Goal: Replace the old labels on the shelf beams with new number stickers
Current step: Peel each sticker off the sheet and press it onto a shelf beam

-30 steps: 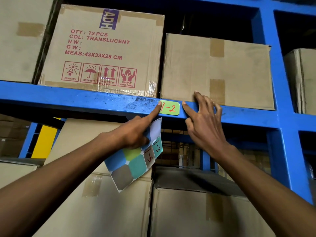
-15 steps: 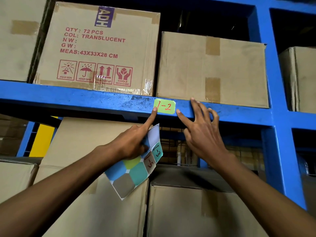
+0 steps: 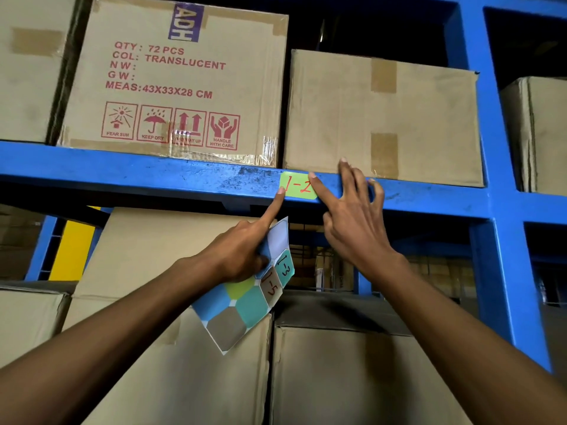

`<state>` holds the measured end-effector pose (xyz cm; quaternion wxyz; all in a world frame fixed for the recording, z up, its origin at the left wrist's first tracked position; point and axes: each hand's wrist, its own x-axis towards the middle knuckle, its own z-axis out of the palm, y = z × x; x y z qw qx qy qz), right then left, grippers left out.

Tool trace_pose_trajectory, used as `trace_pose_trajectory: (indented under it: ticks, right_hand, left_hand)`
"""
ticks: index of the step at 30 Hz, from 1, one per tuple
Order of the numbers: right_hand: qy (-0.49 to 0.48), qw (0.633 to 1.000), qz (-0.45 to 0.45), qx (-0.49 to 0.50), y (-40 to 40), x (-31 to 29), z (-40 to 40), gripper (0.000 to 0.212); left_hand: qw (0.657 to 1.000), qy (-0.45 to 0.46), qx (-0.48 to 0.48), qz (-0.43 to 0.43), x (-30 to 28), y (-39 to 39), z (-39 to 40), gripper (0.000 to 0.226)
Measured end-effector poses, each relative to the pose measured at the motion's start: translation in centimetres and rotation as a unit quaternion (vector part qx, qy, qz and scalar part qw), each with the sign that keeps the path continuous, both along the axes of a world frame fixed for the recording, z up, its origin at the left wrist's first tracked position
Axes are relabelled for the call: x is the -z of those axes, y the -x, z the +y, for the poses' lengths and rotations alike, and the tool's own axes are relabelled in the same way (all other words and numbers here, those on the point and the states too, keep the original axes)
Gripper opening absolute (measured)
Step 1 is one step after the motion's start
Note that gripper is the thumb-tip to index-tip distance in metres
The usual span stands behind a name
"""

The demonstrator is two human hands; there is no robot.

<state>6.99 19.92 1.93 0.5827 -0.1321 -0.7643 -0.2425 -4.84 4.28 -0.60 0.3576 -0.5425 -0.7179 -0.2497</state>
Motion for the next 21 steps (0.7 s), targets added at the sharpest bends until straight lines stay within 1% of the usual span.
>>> trace_pose_trajectory:
  ticks: [4,8,10,12,15,21]
  right_hand:
    - [0.047,0.998,0.032,-0.021,1.0,0.9,-0.8,0.070]
    - [0.048,0.997,0.046,-0.035,0.7,1.3,-0.9,0.066]
    - [0.053,0.995,0.042,-0.068,-0.1,1.5,-0.8,0.059]
    - [0.073,0.988,0.042,-0.126,-1.2,2.2,-0.6,0.049]
    - [0.090,0.978,0.017,-0.188,-2.9,4.2,0.0,0.039]
    - [0.140,0.958,0.014,-0.248,-5.6,8.2,1.2,0.031]
  left_hand:
    - [1.000,0.000,0.004,-0.013,0.1,0.0,0.0,0.116]
    - [0.998,0.000,0.028,-0.053,0.0,-0.1,0.1,0.114]
    - [0.995,-0.022,0.057,-0.076,0.5,-0.3,0.1,0.110]
    - [0.988,-0.051,0.090,-0.114,1.6,-0.7,0.1,0.105]
    - [0.960,-0.117,0.155,-0.200,3.8,-1.7,0.2,0.096]
    - [0.871,-0.205,0.265,-0.359,7.0,-4.5,0.8,0.083]
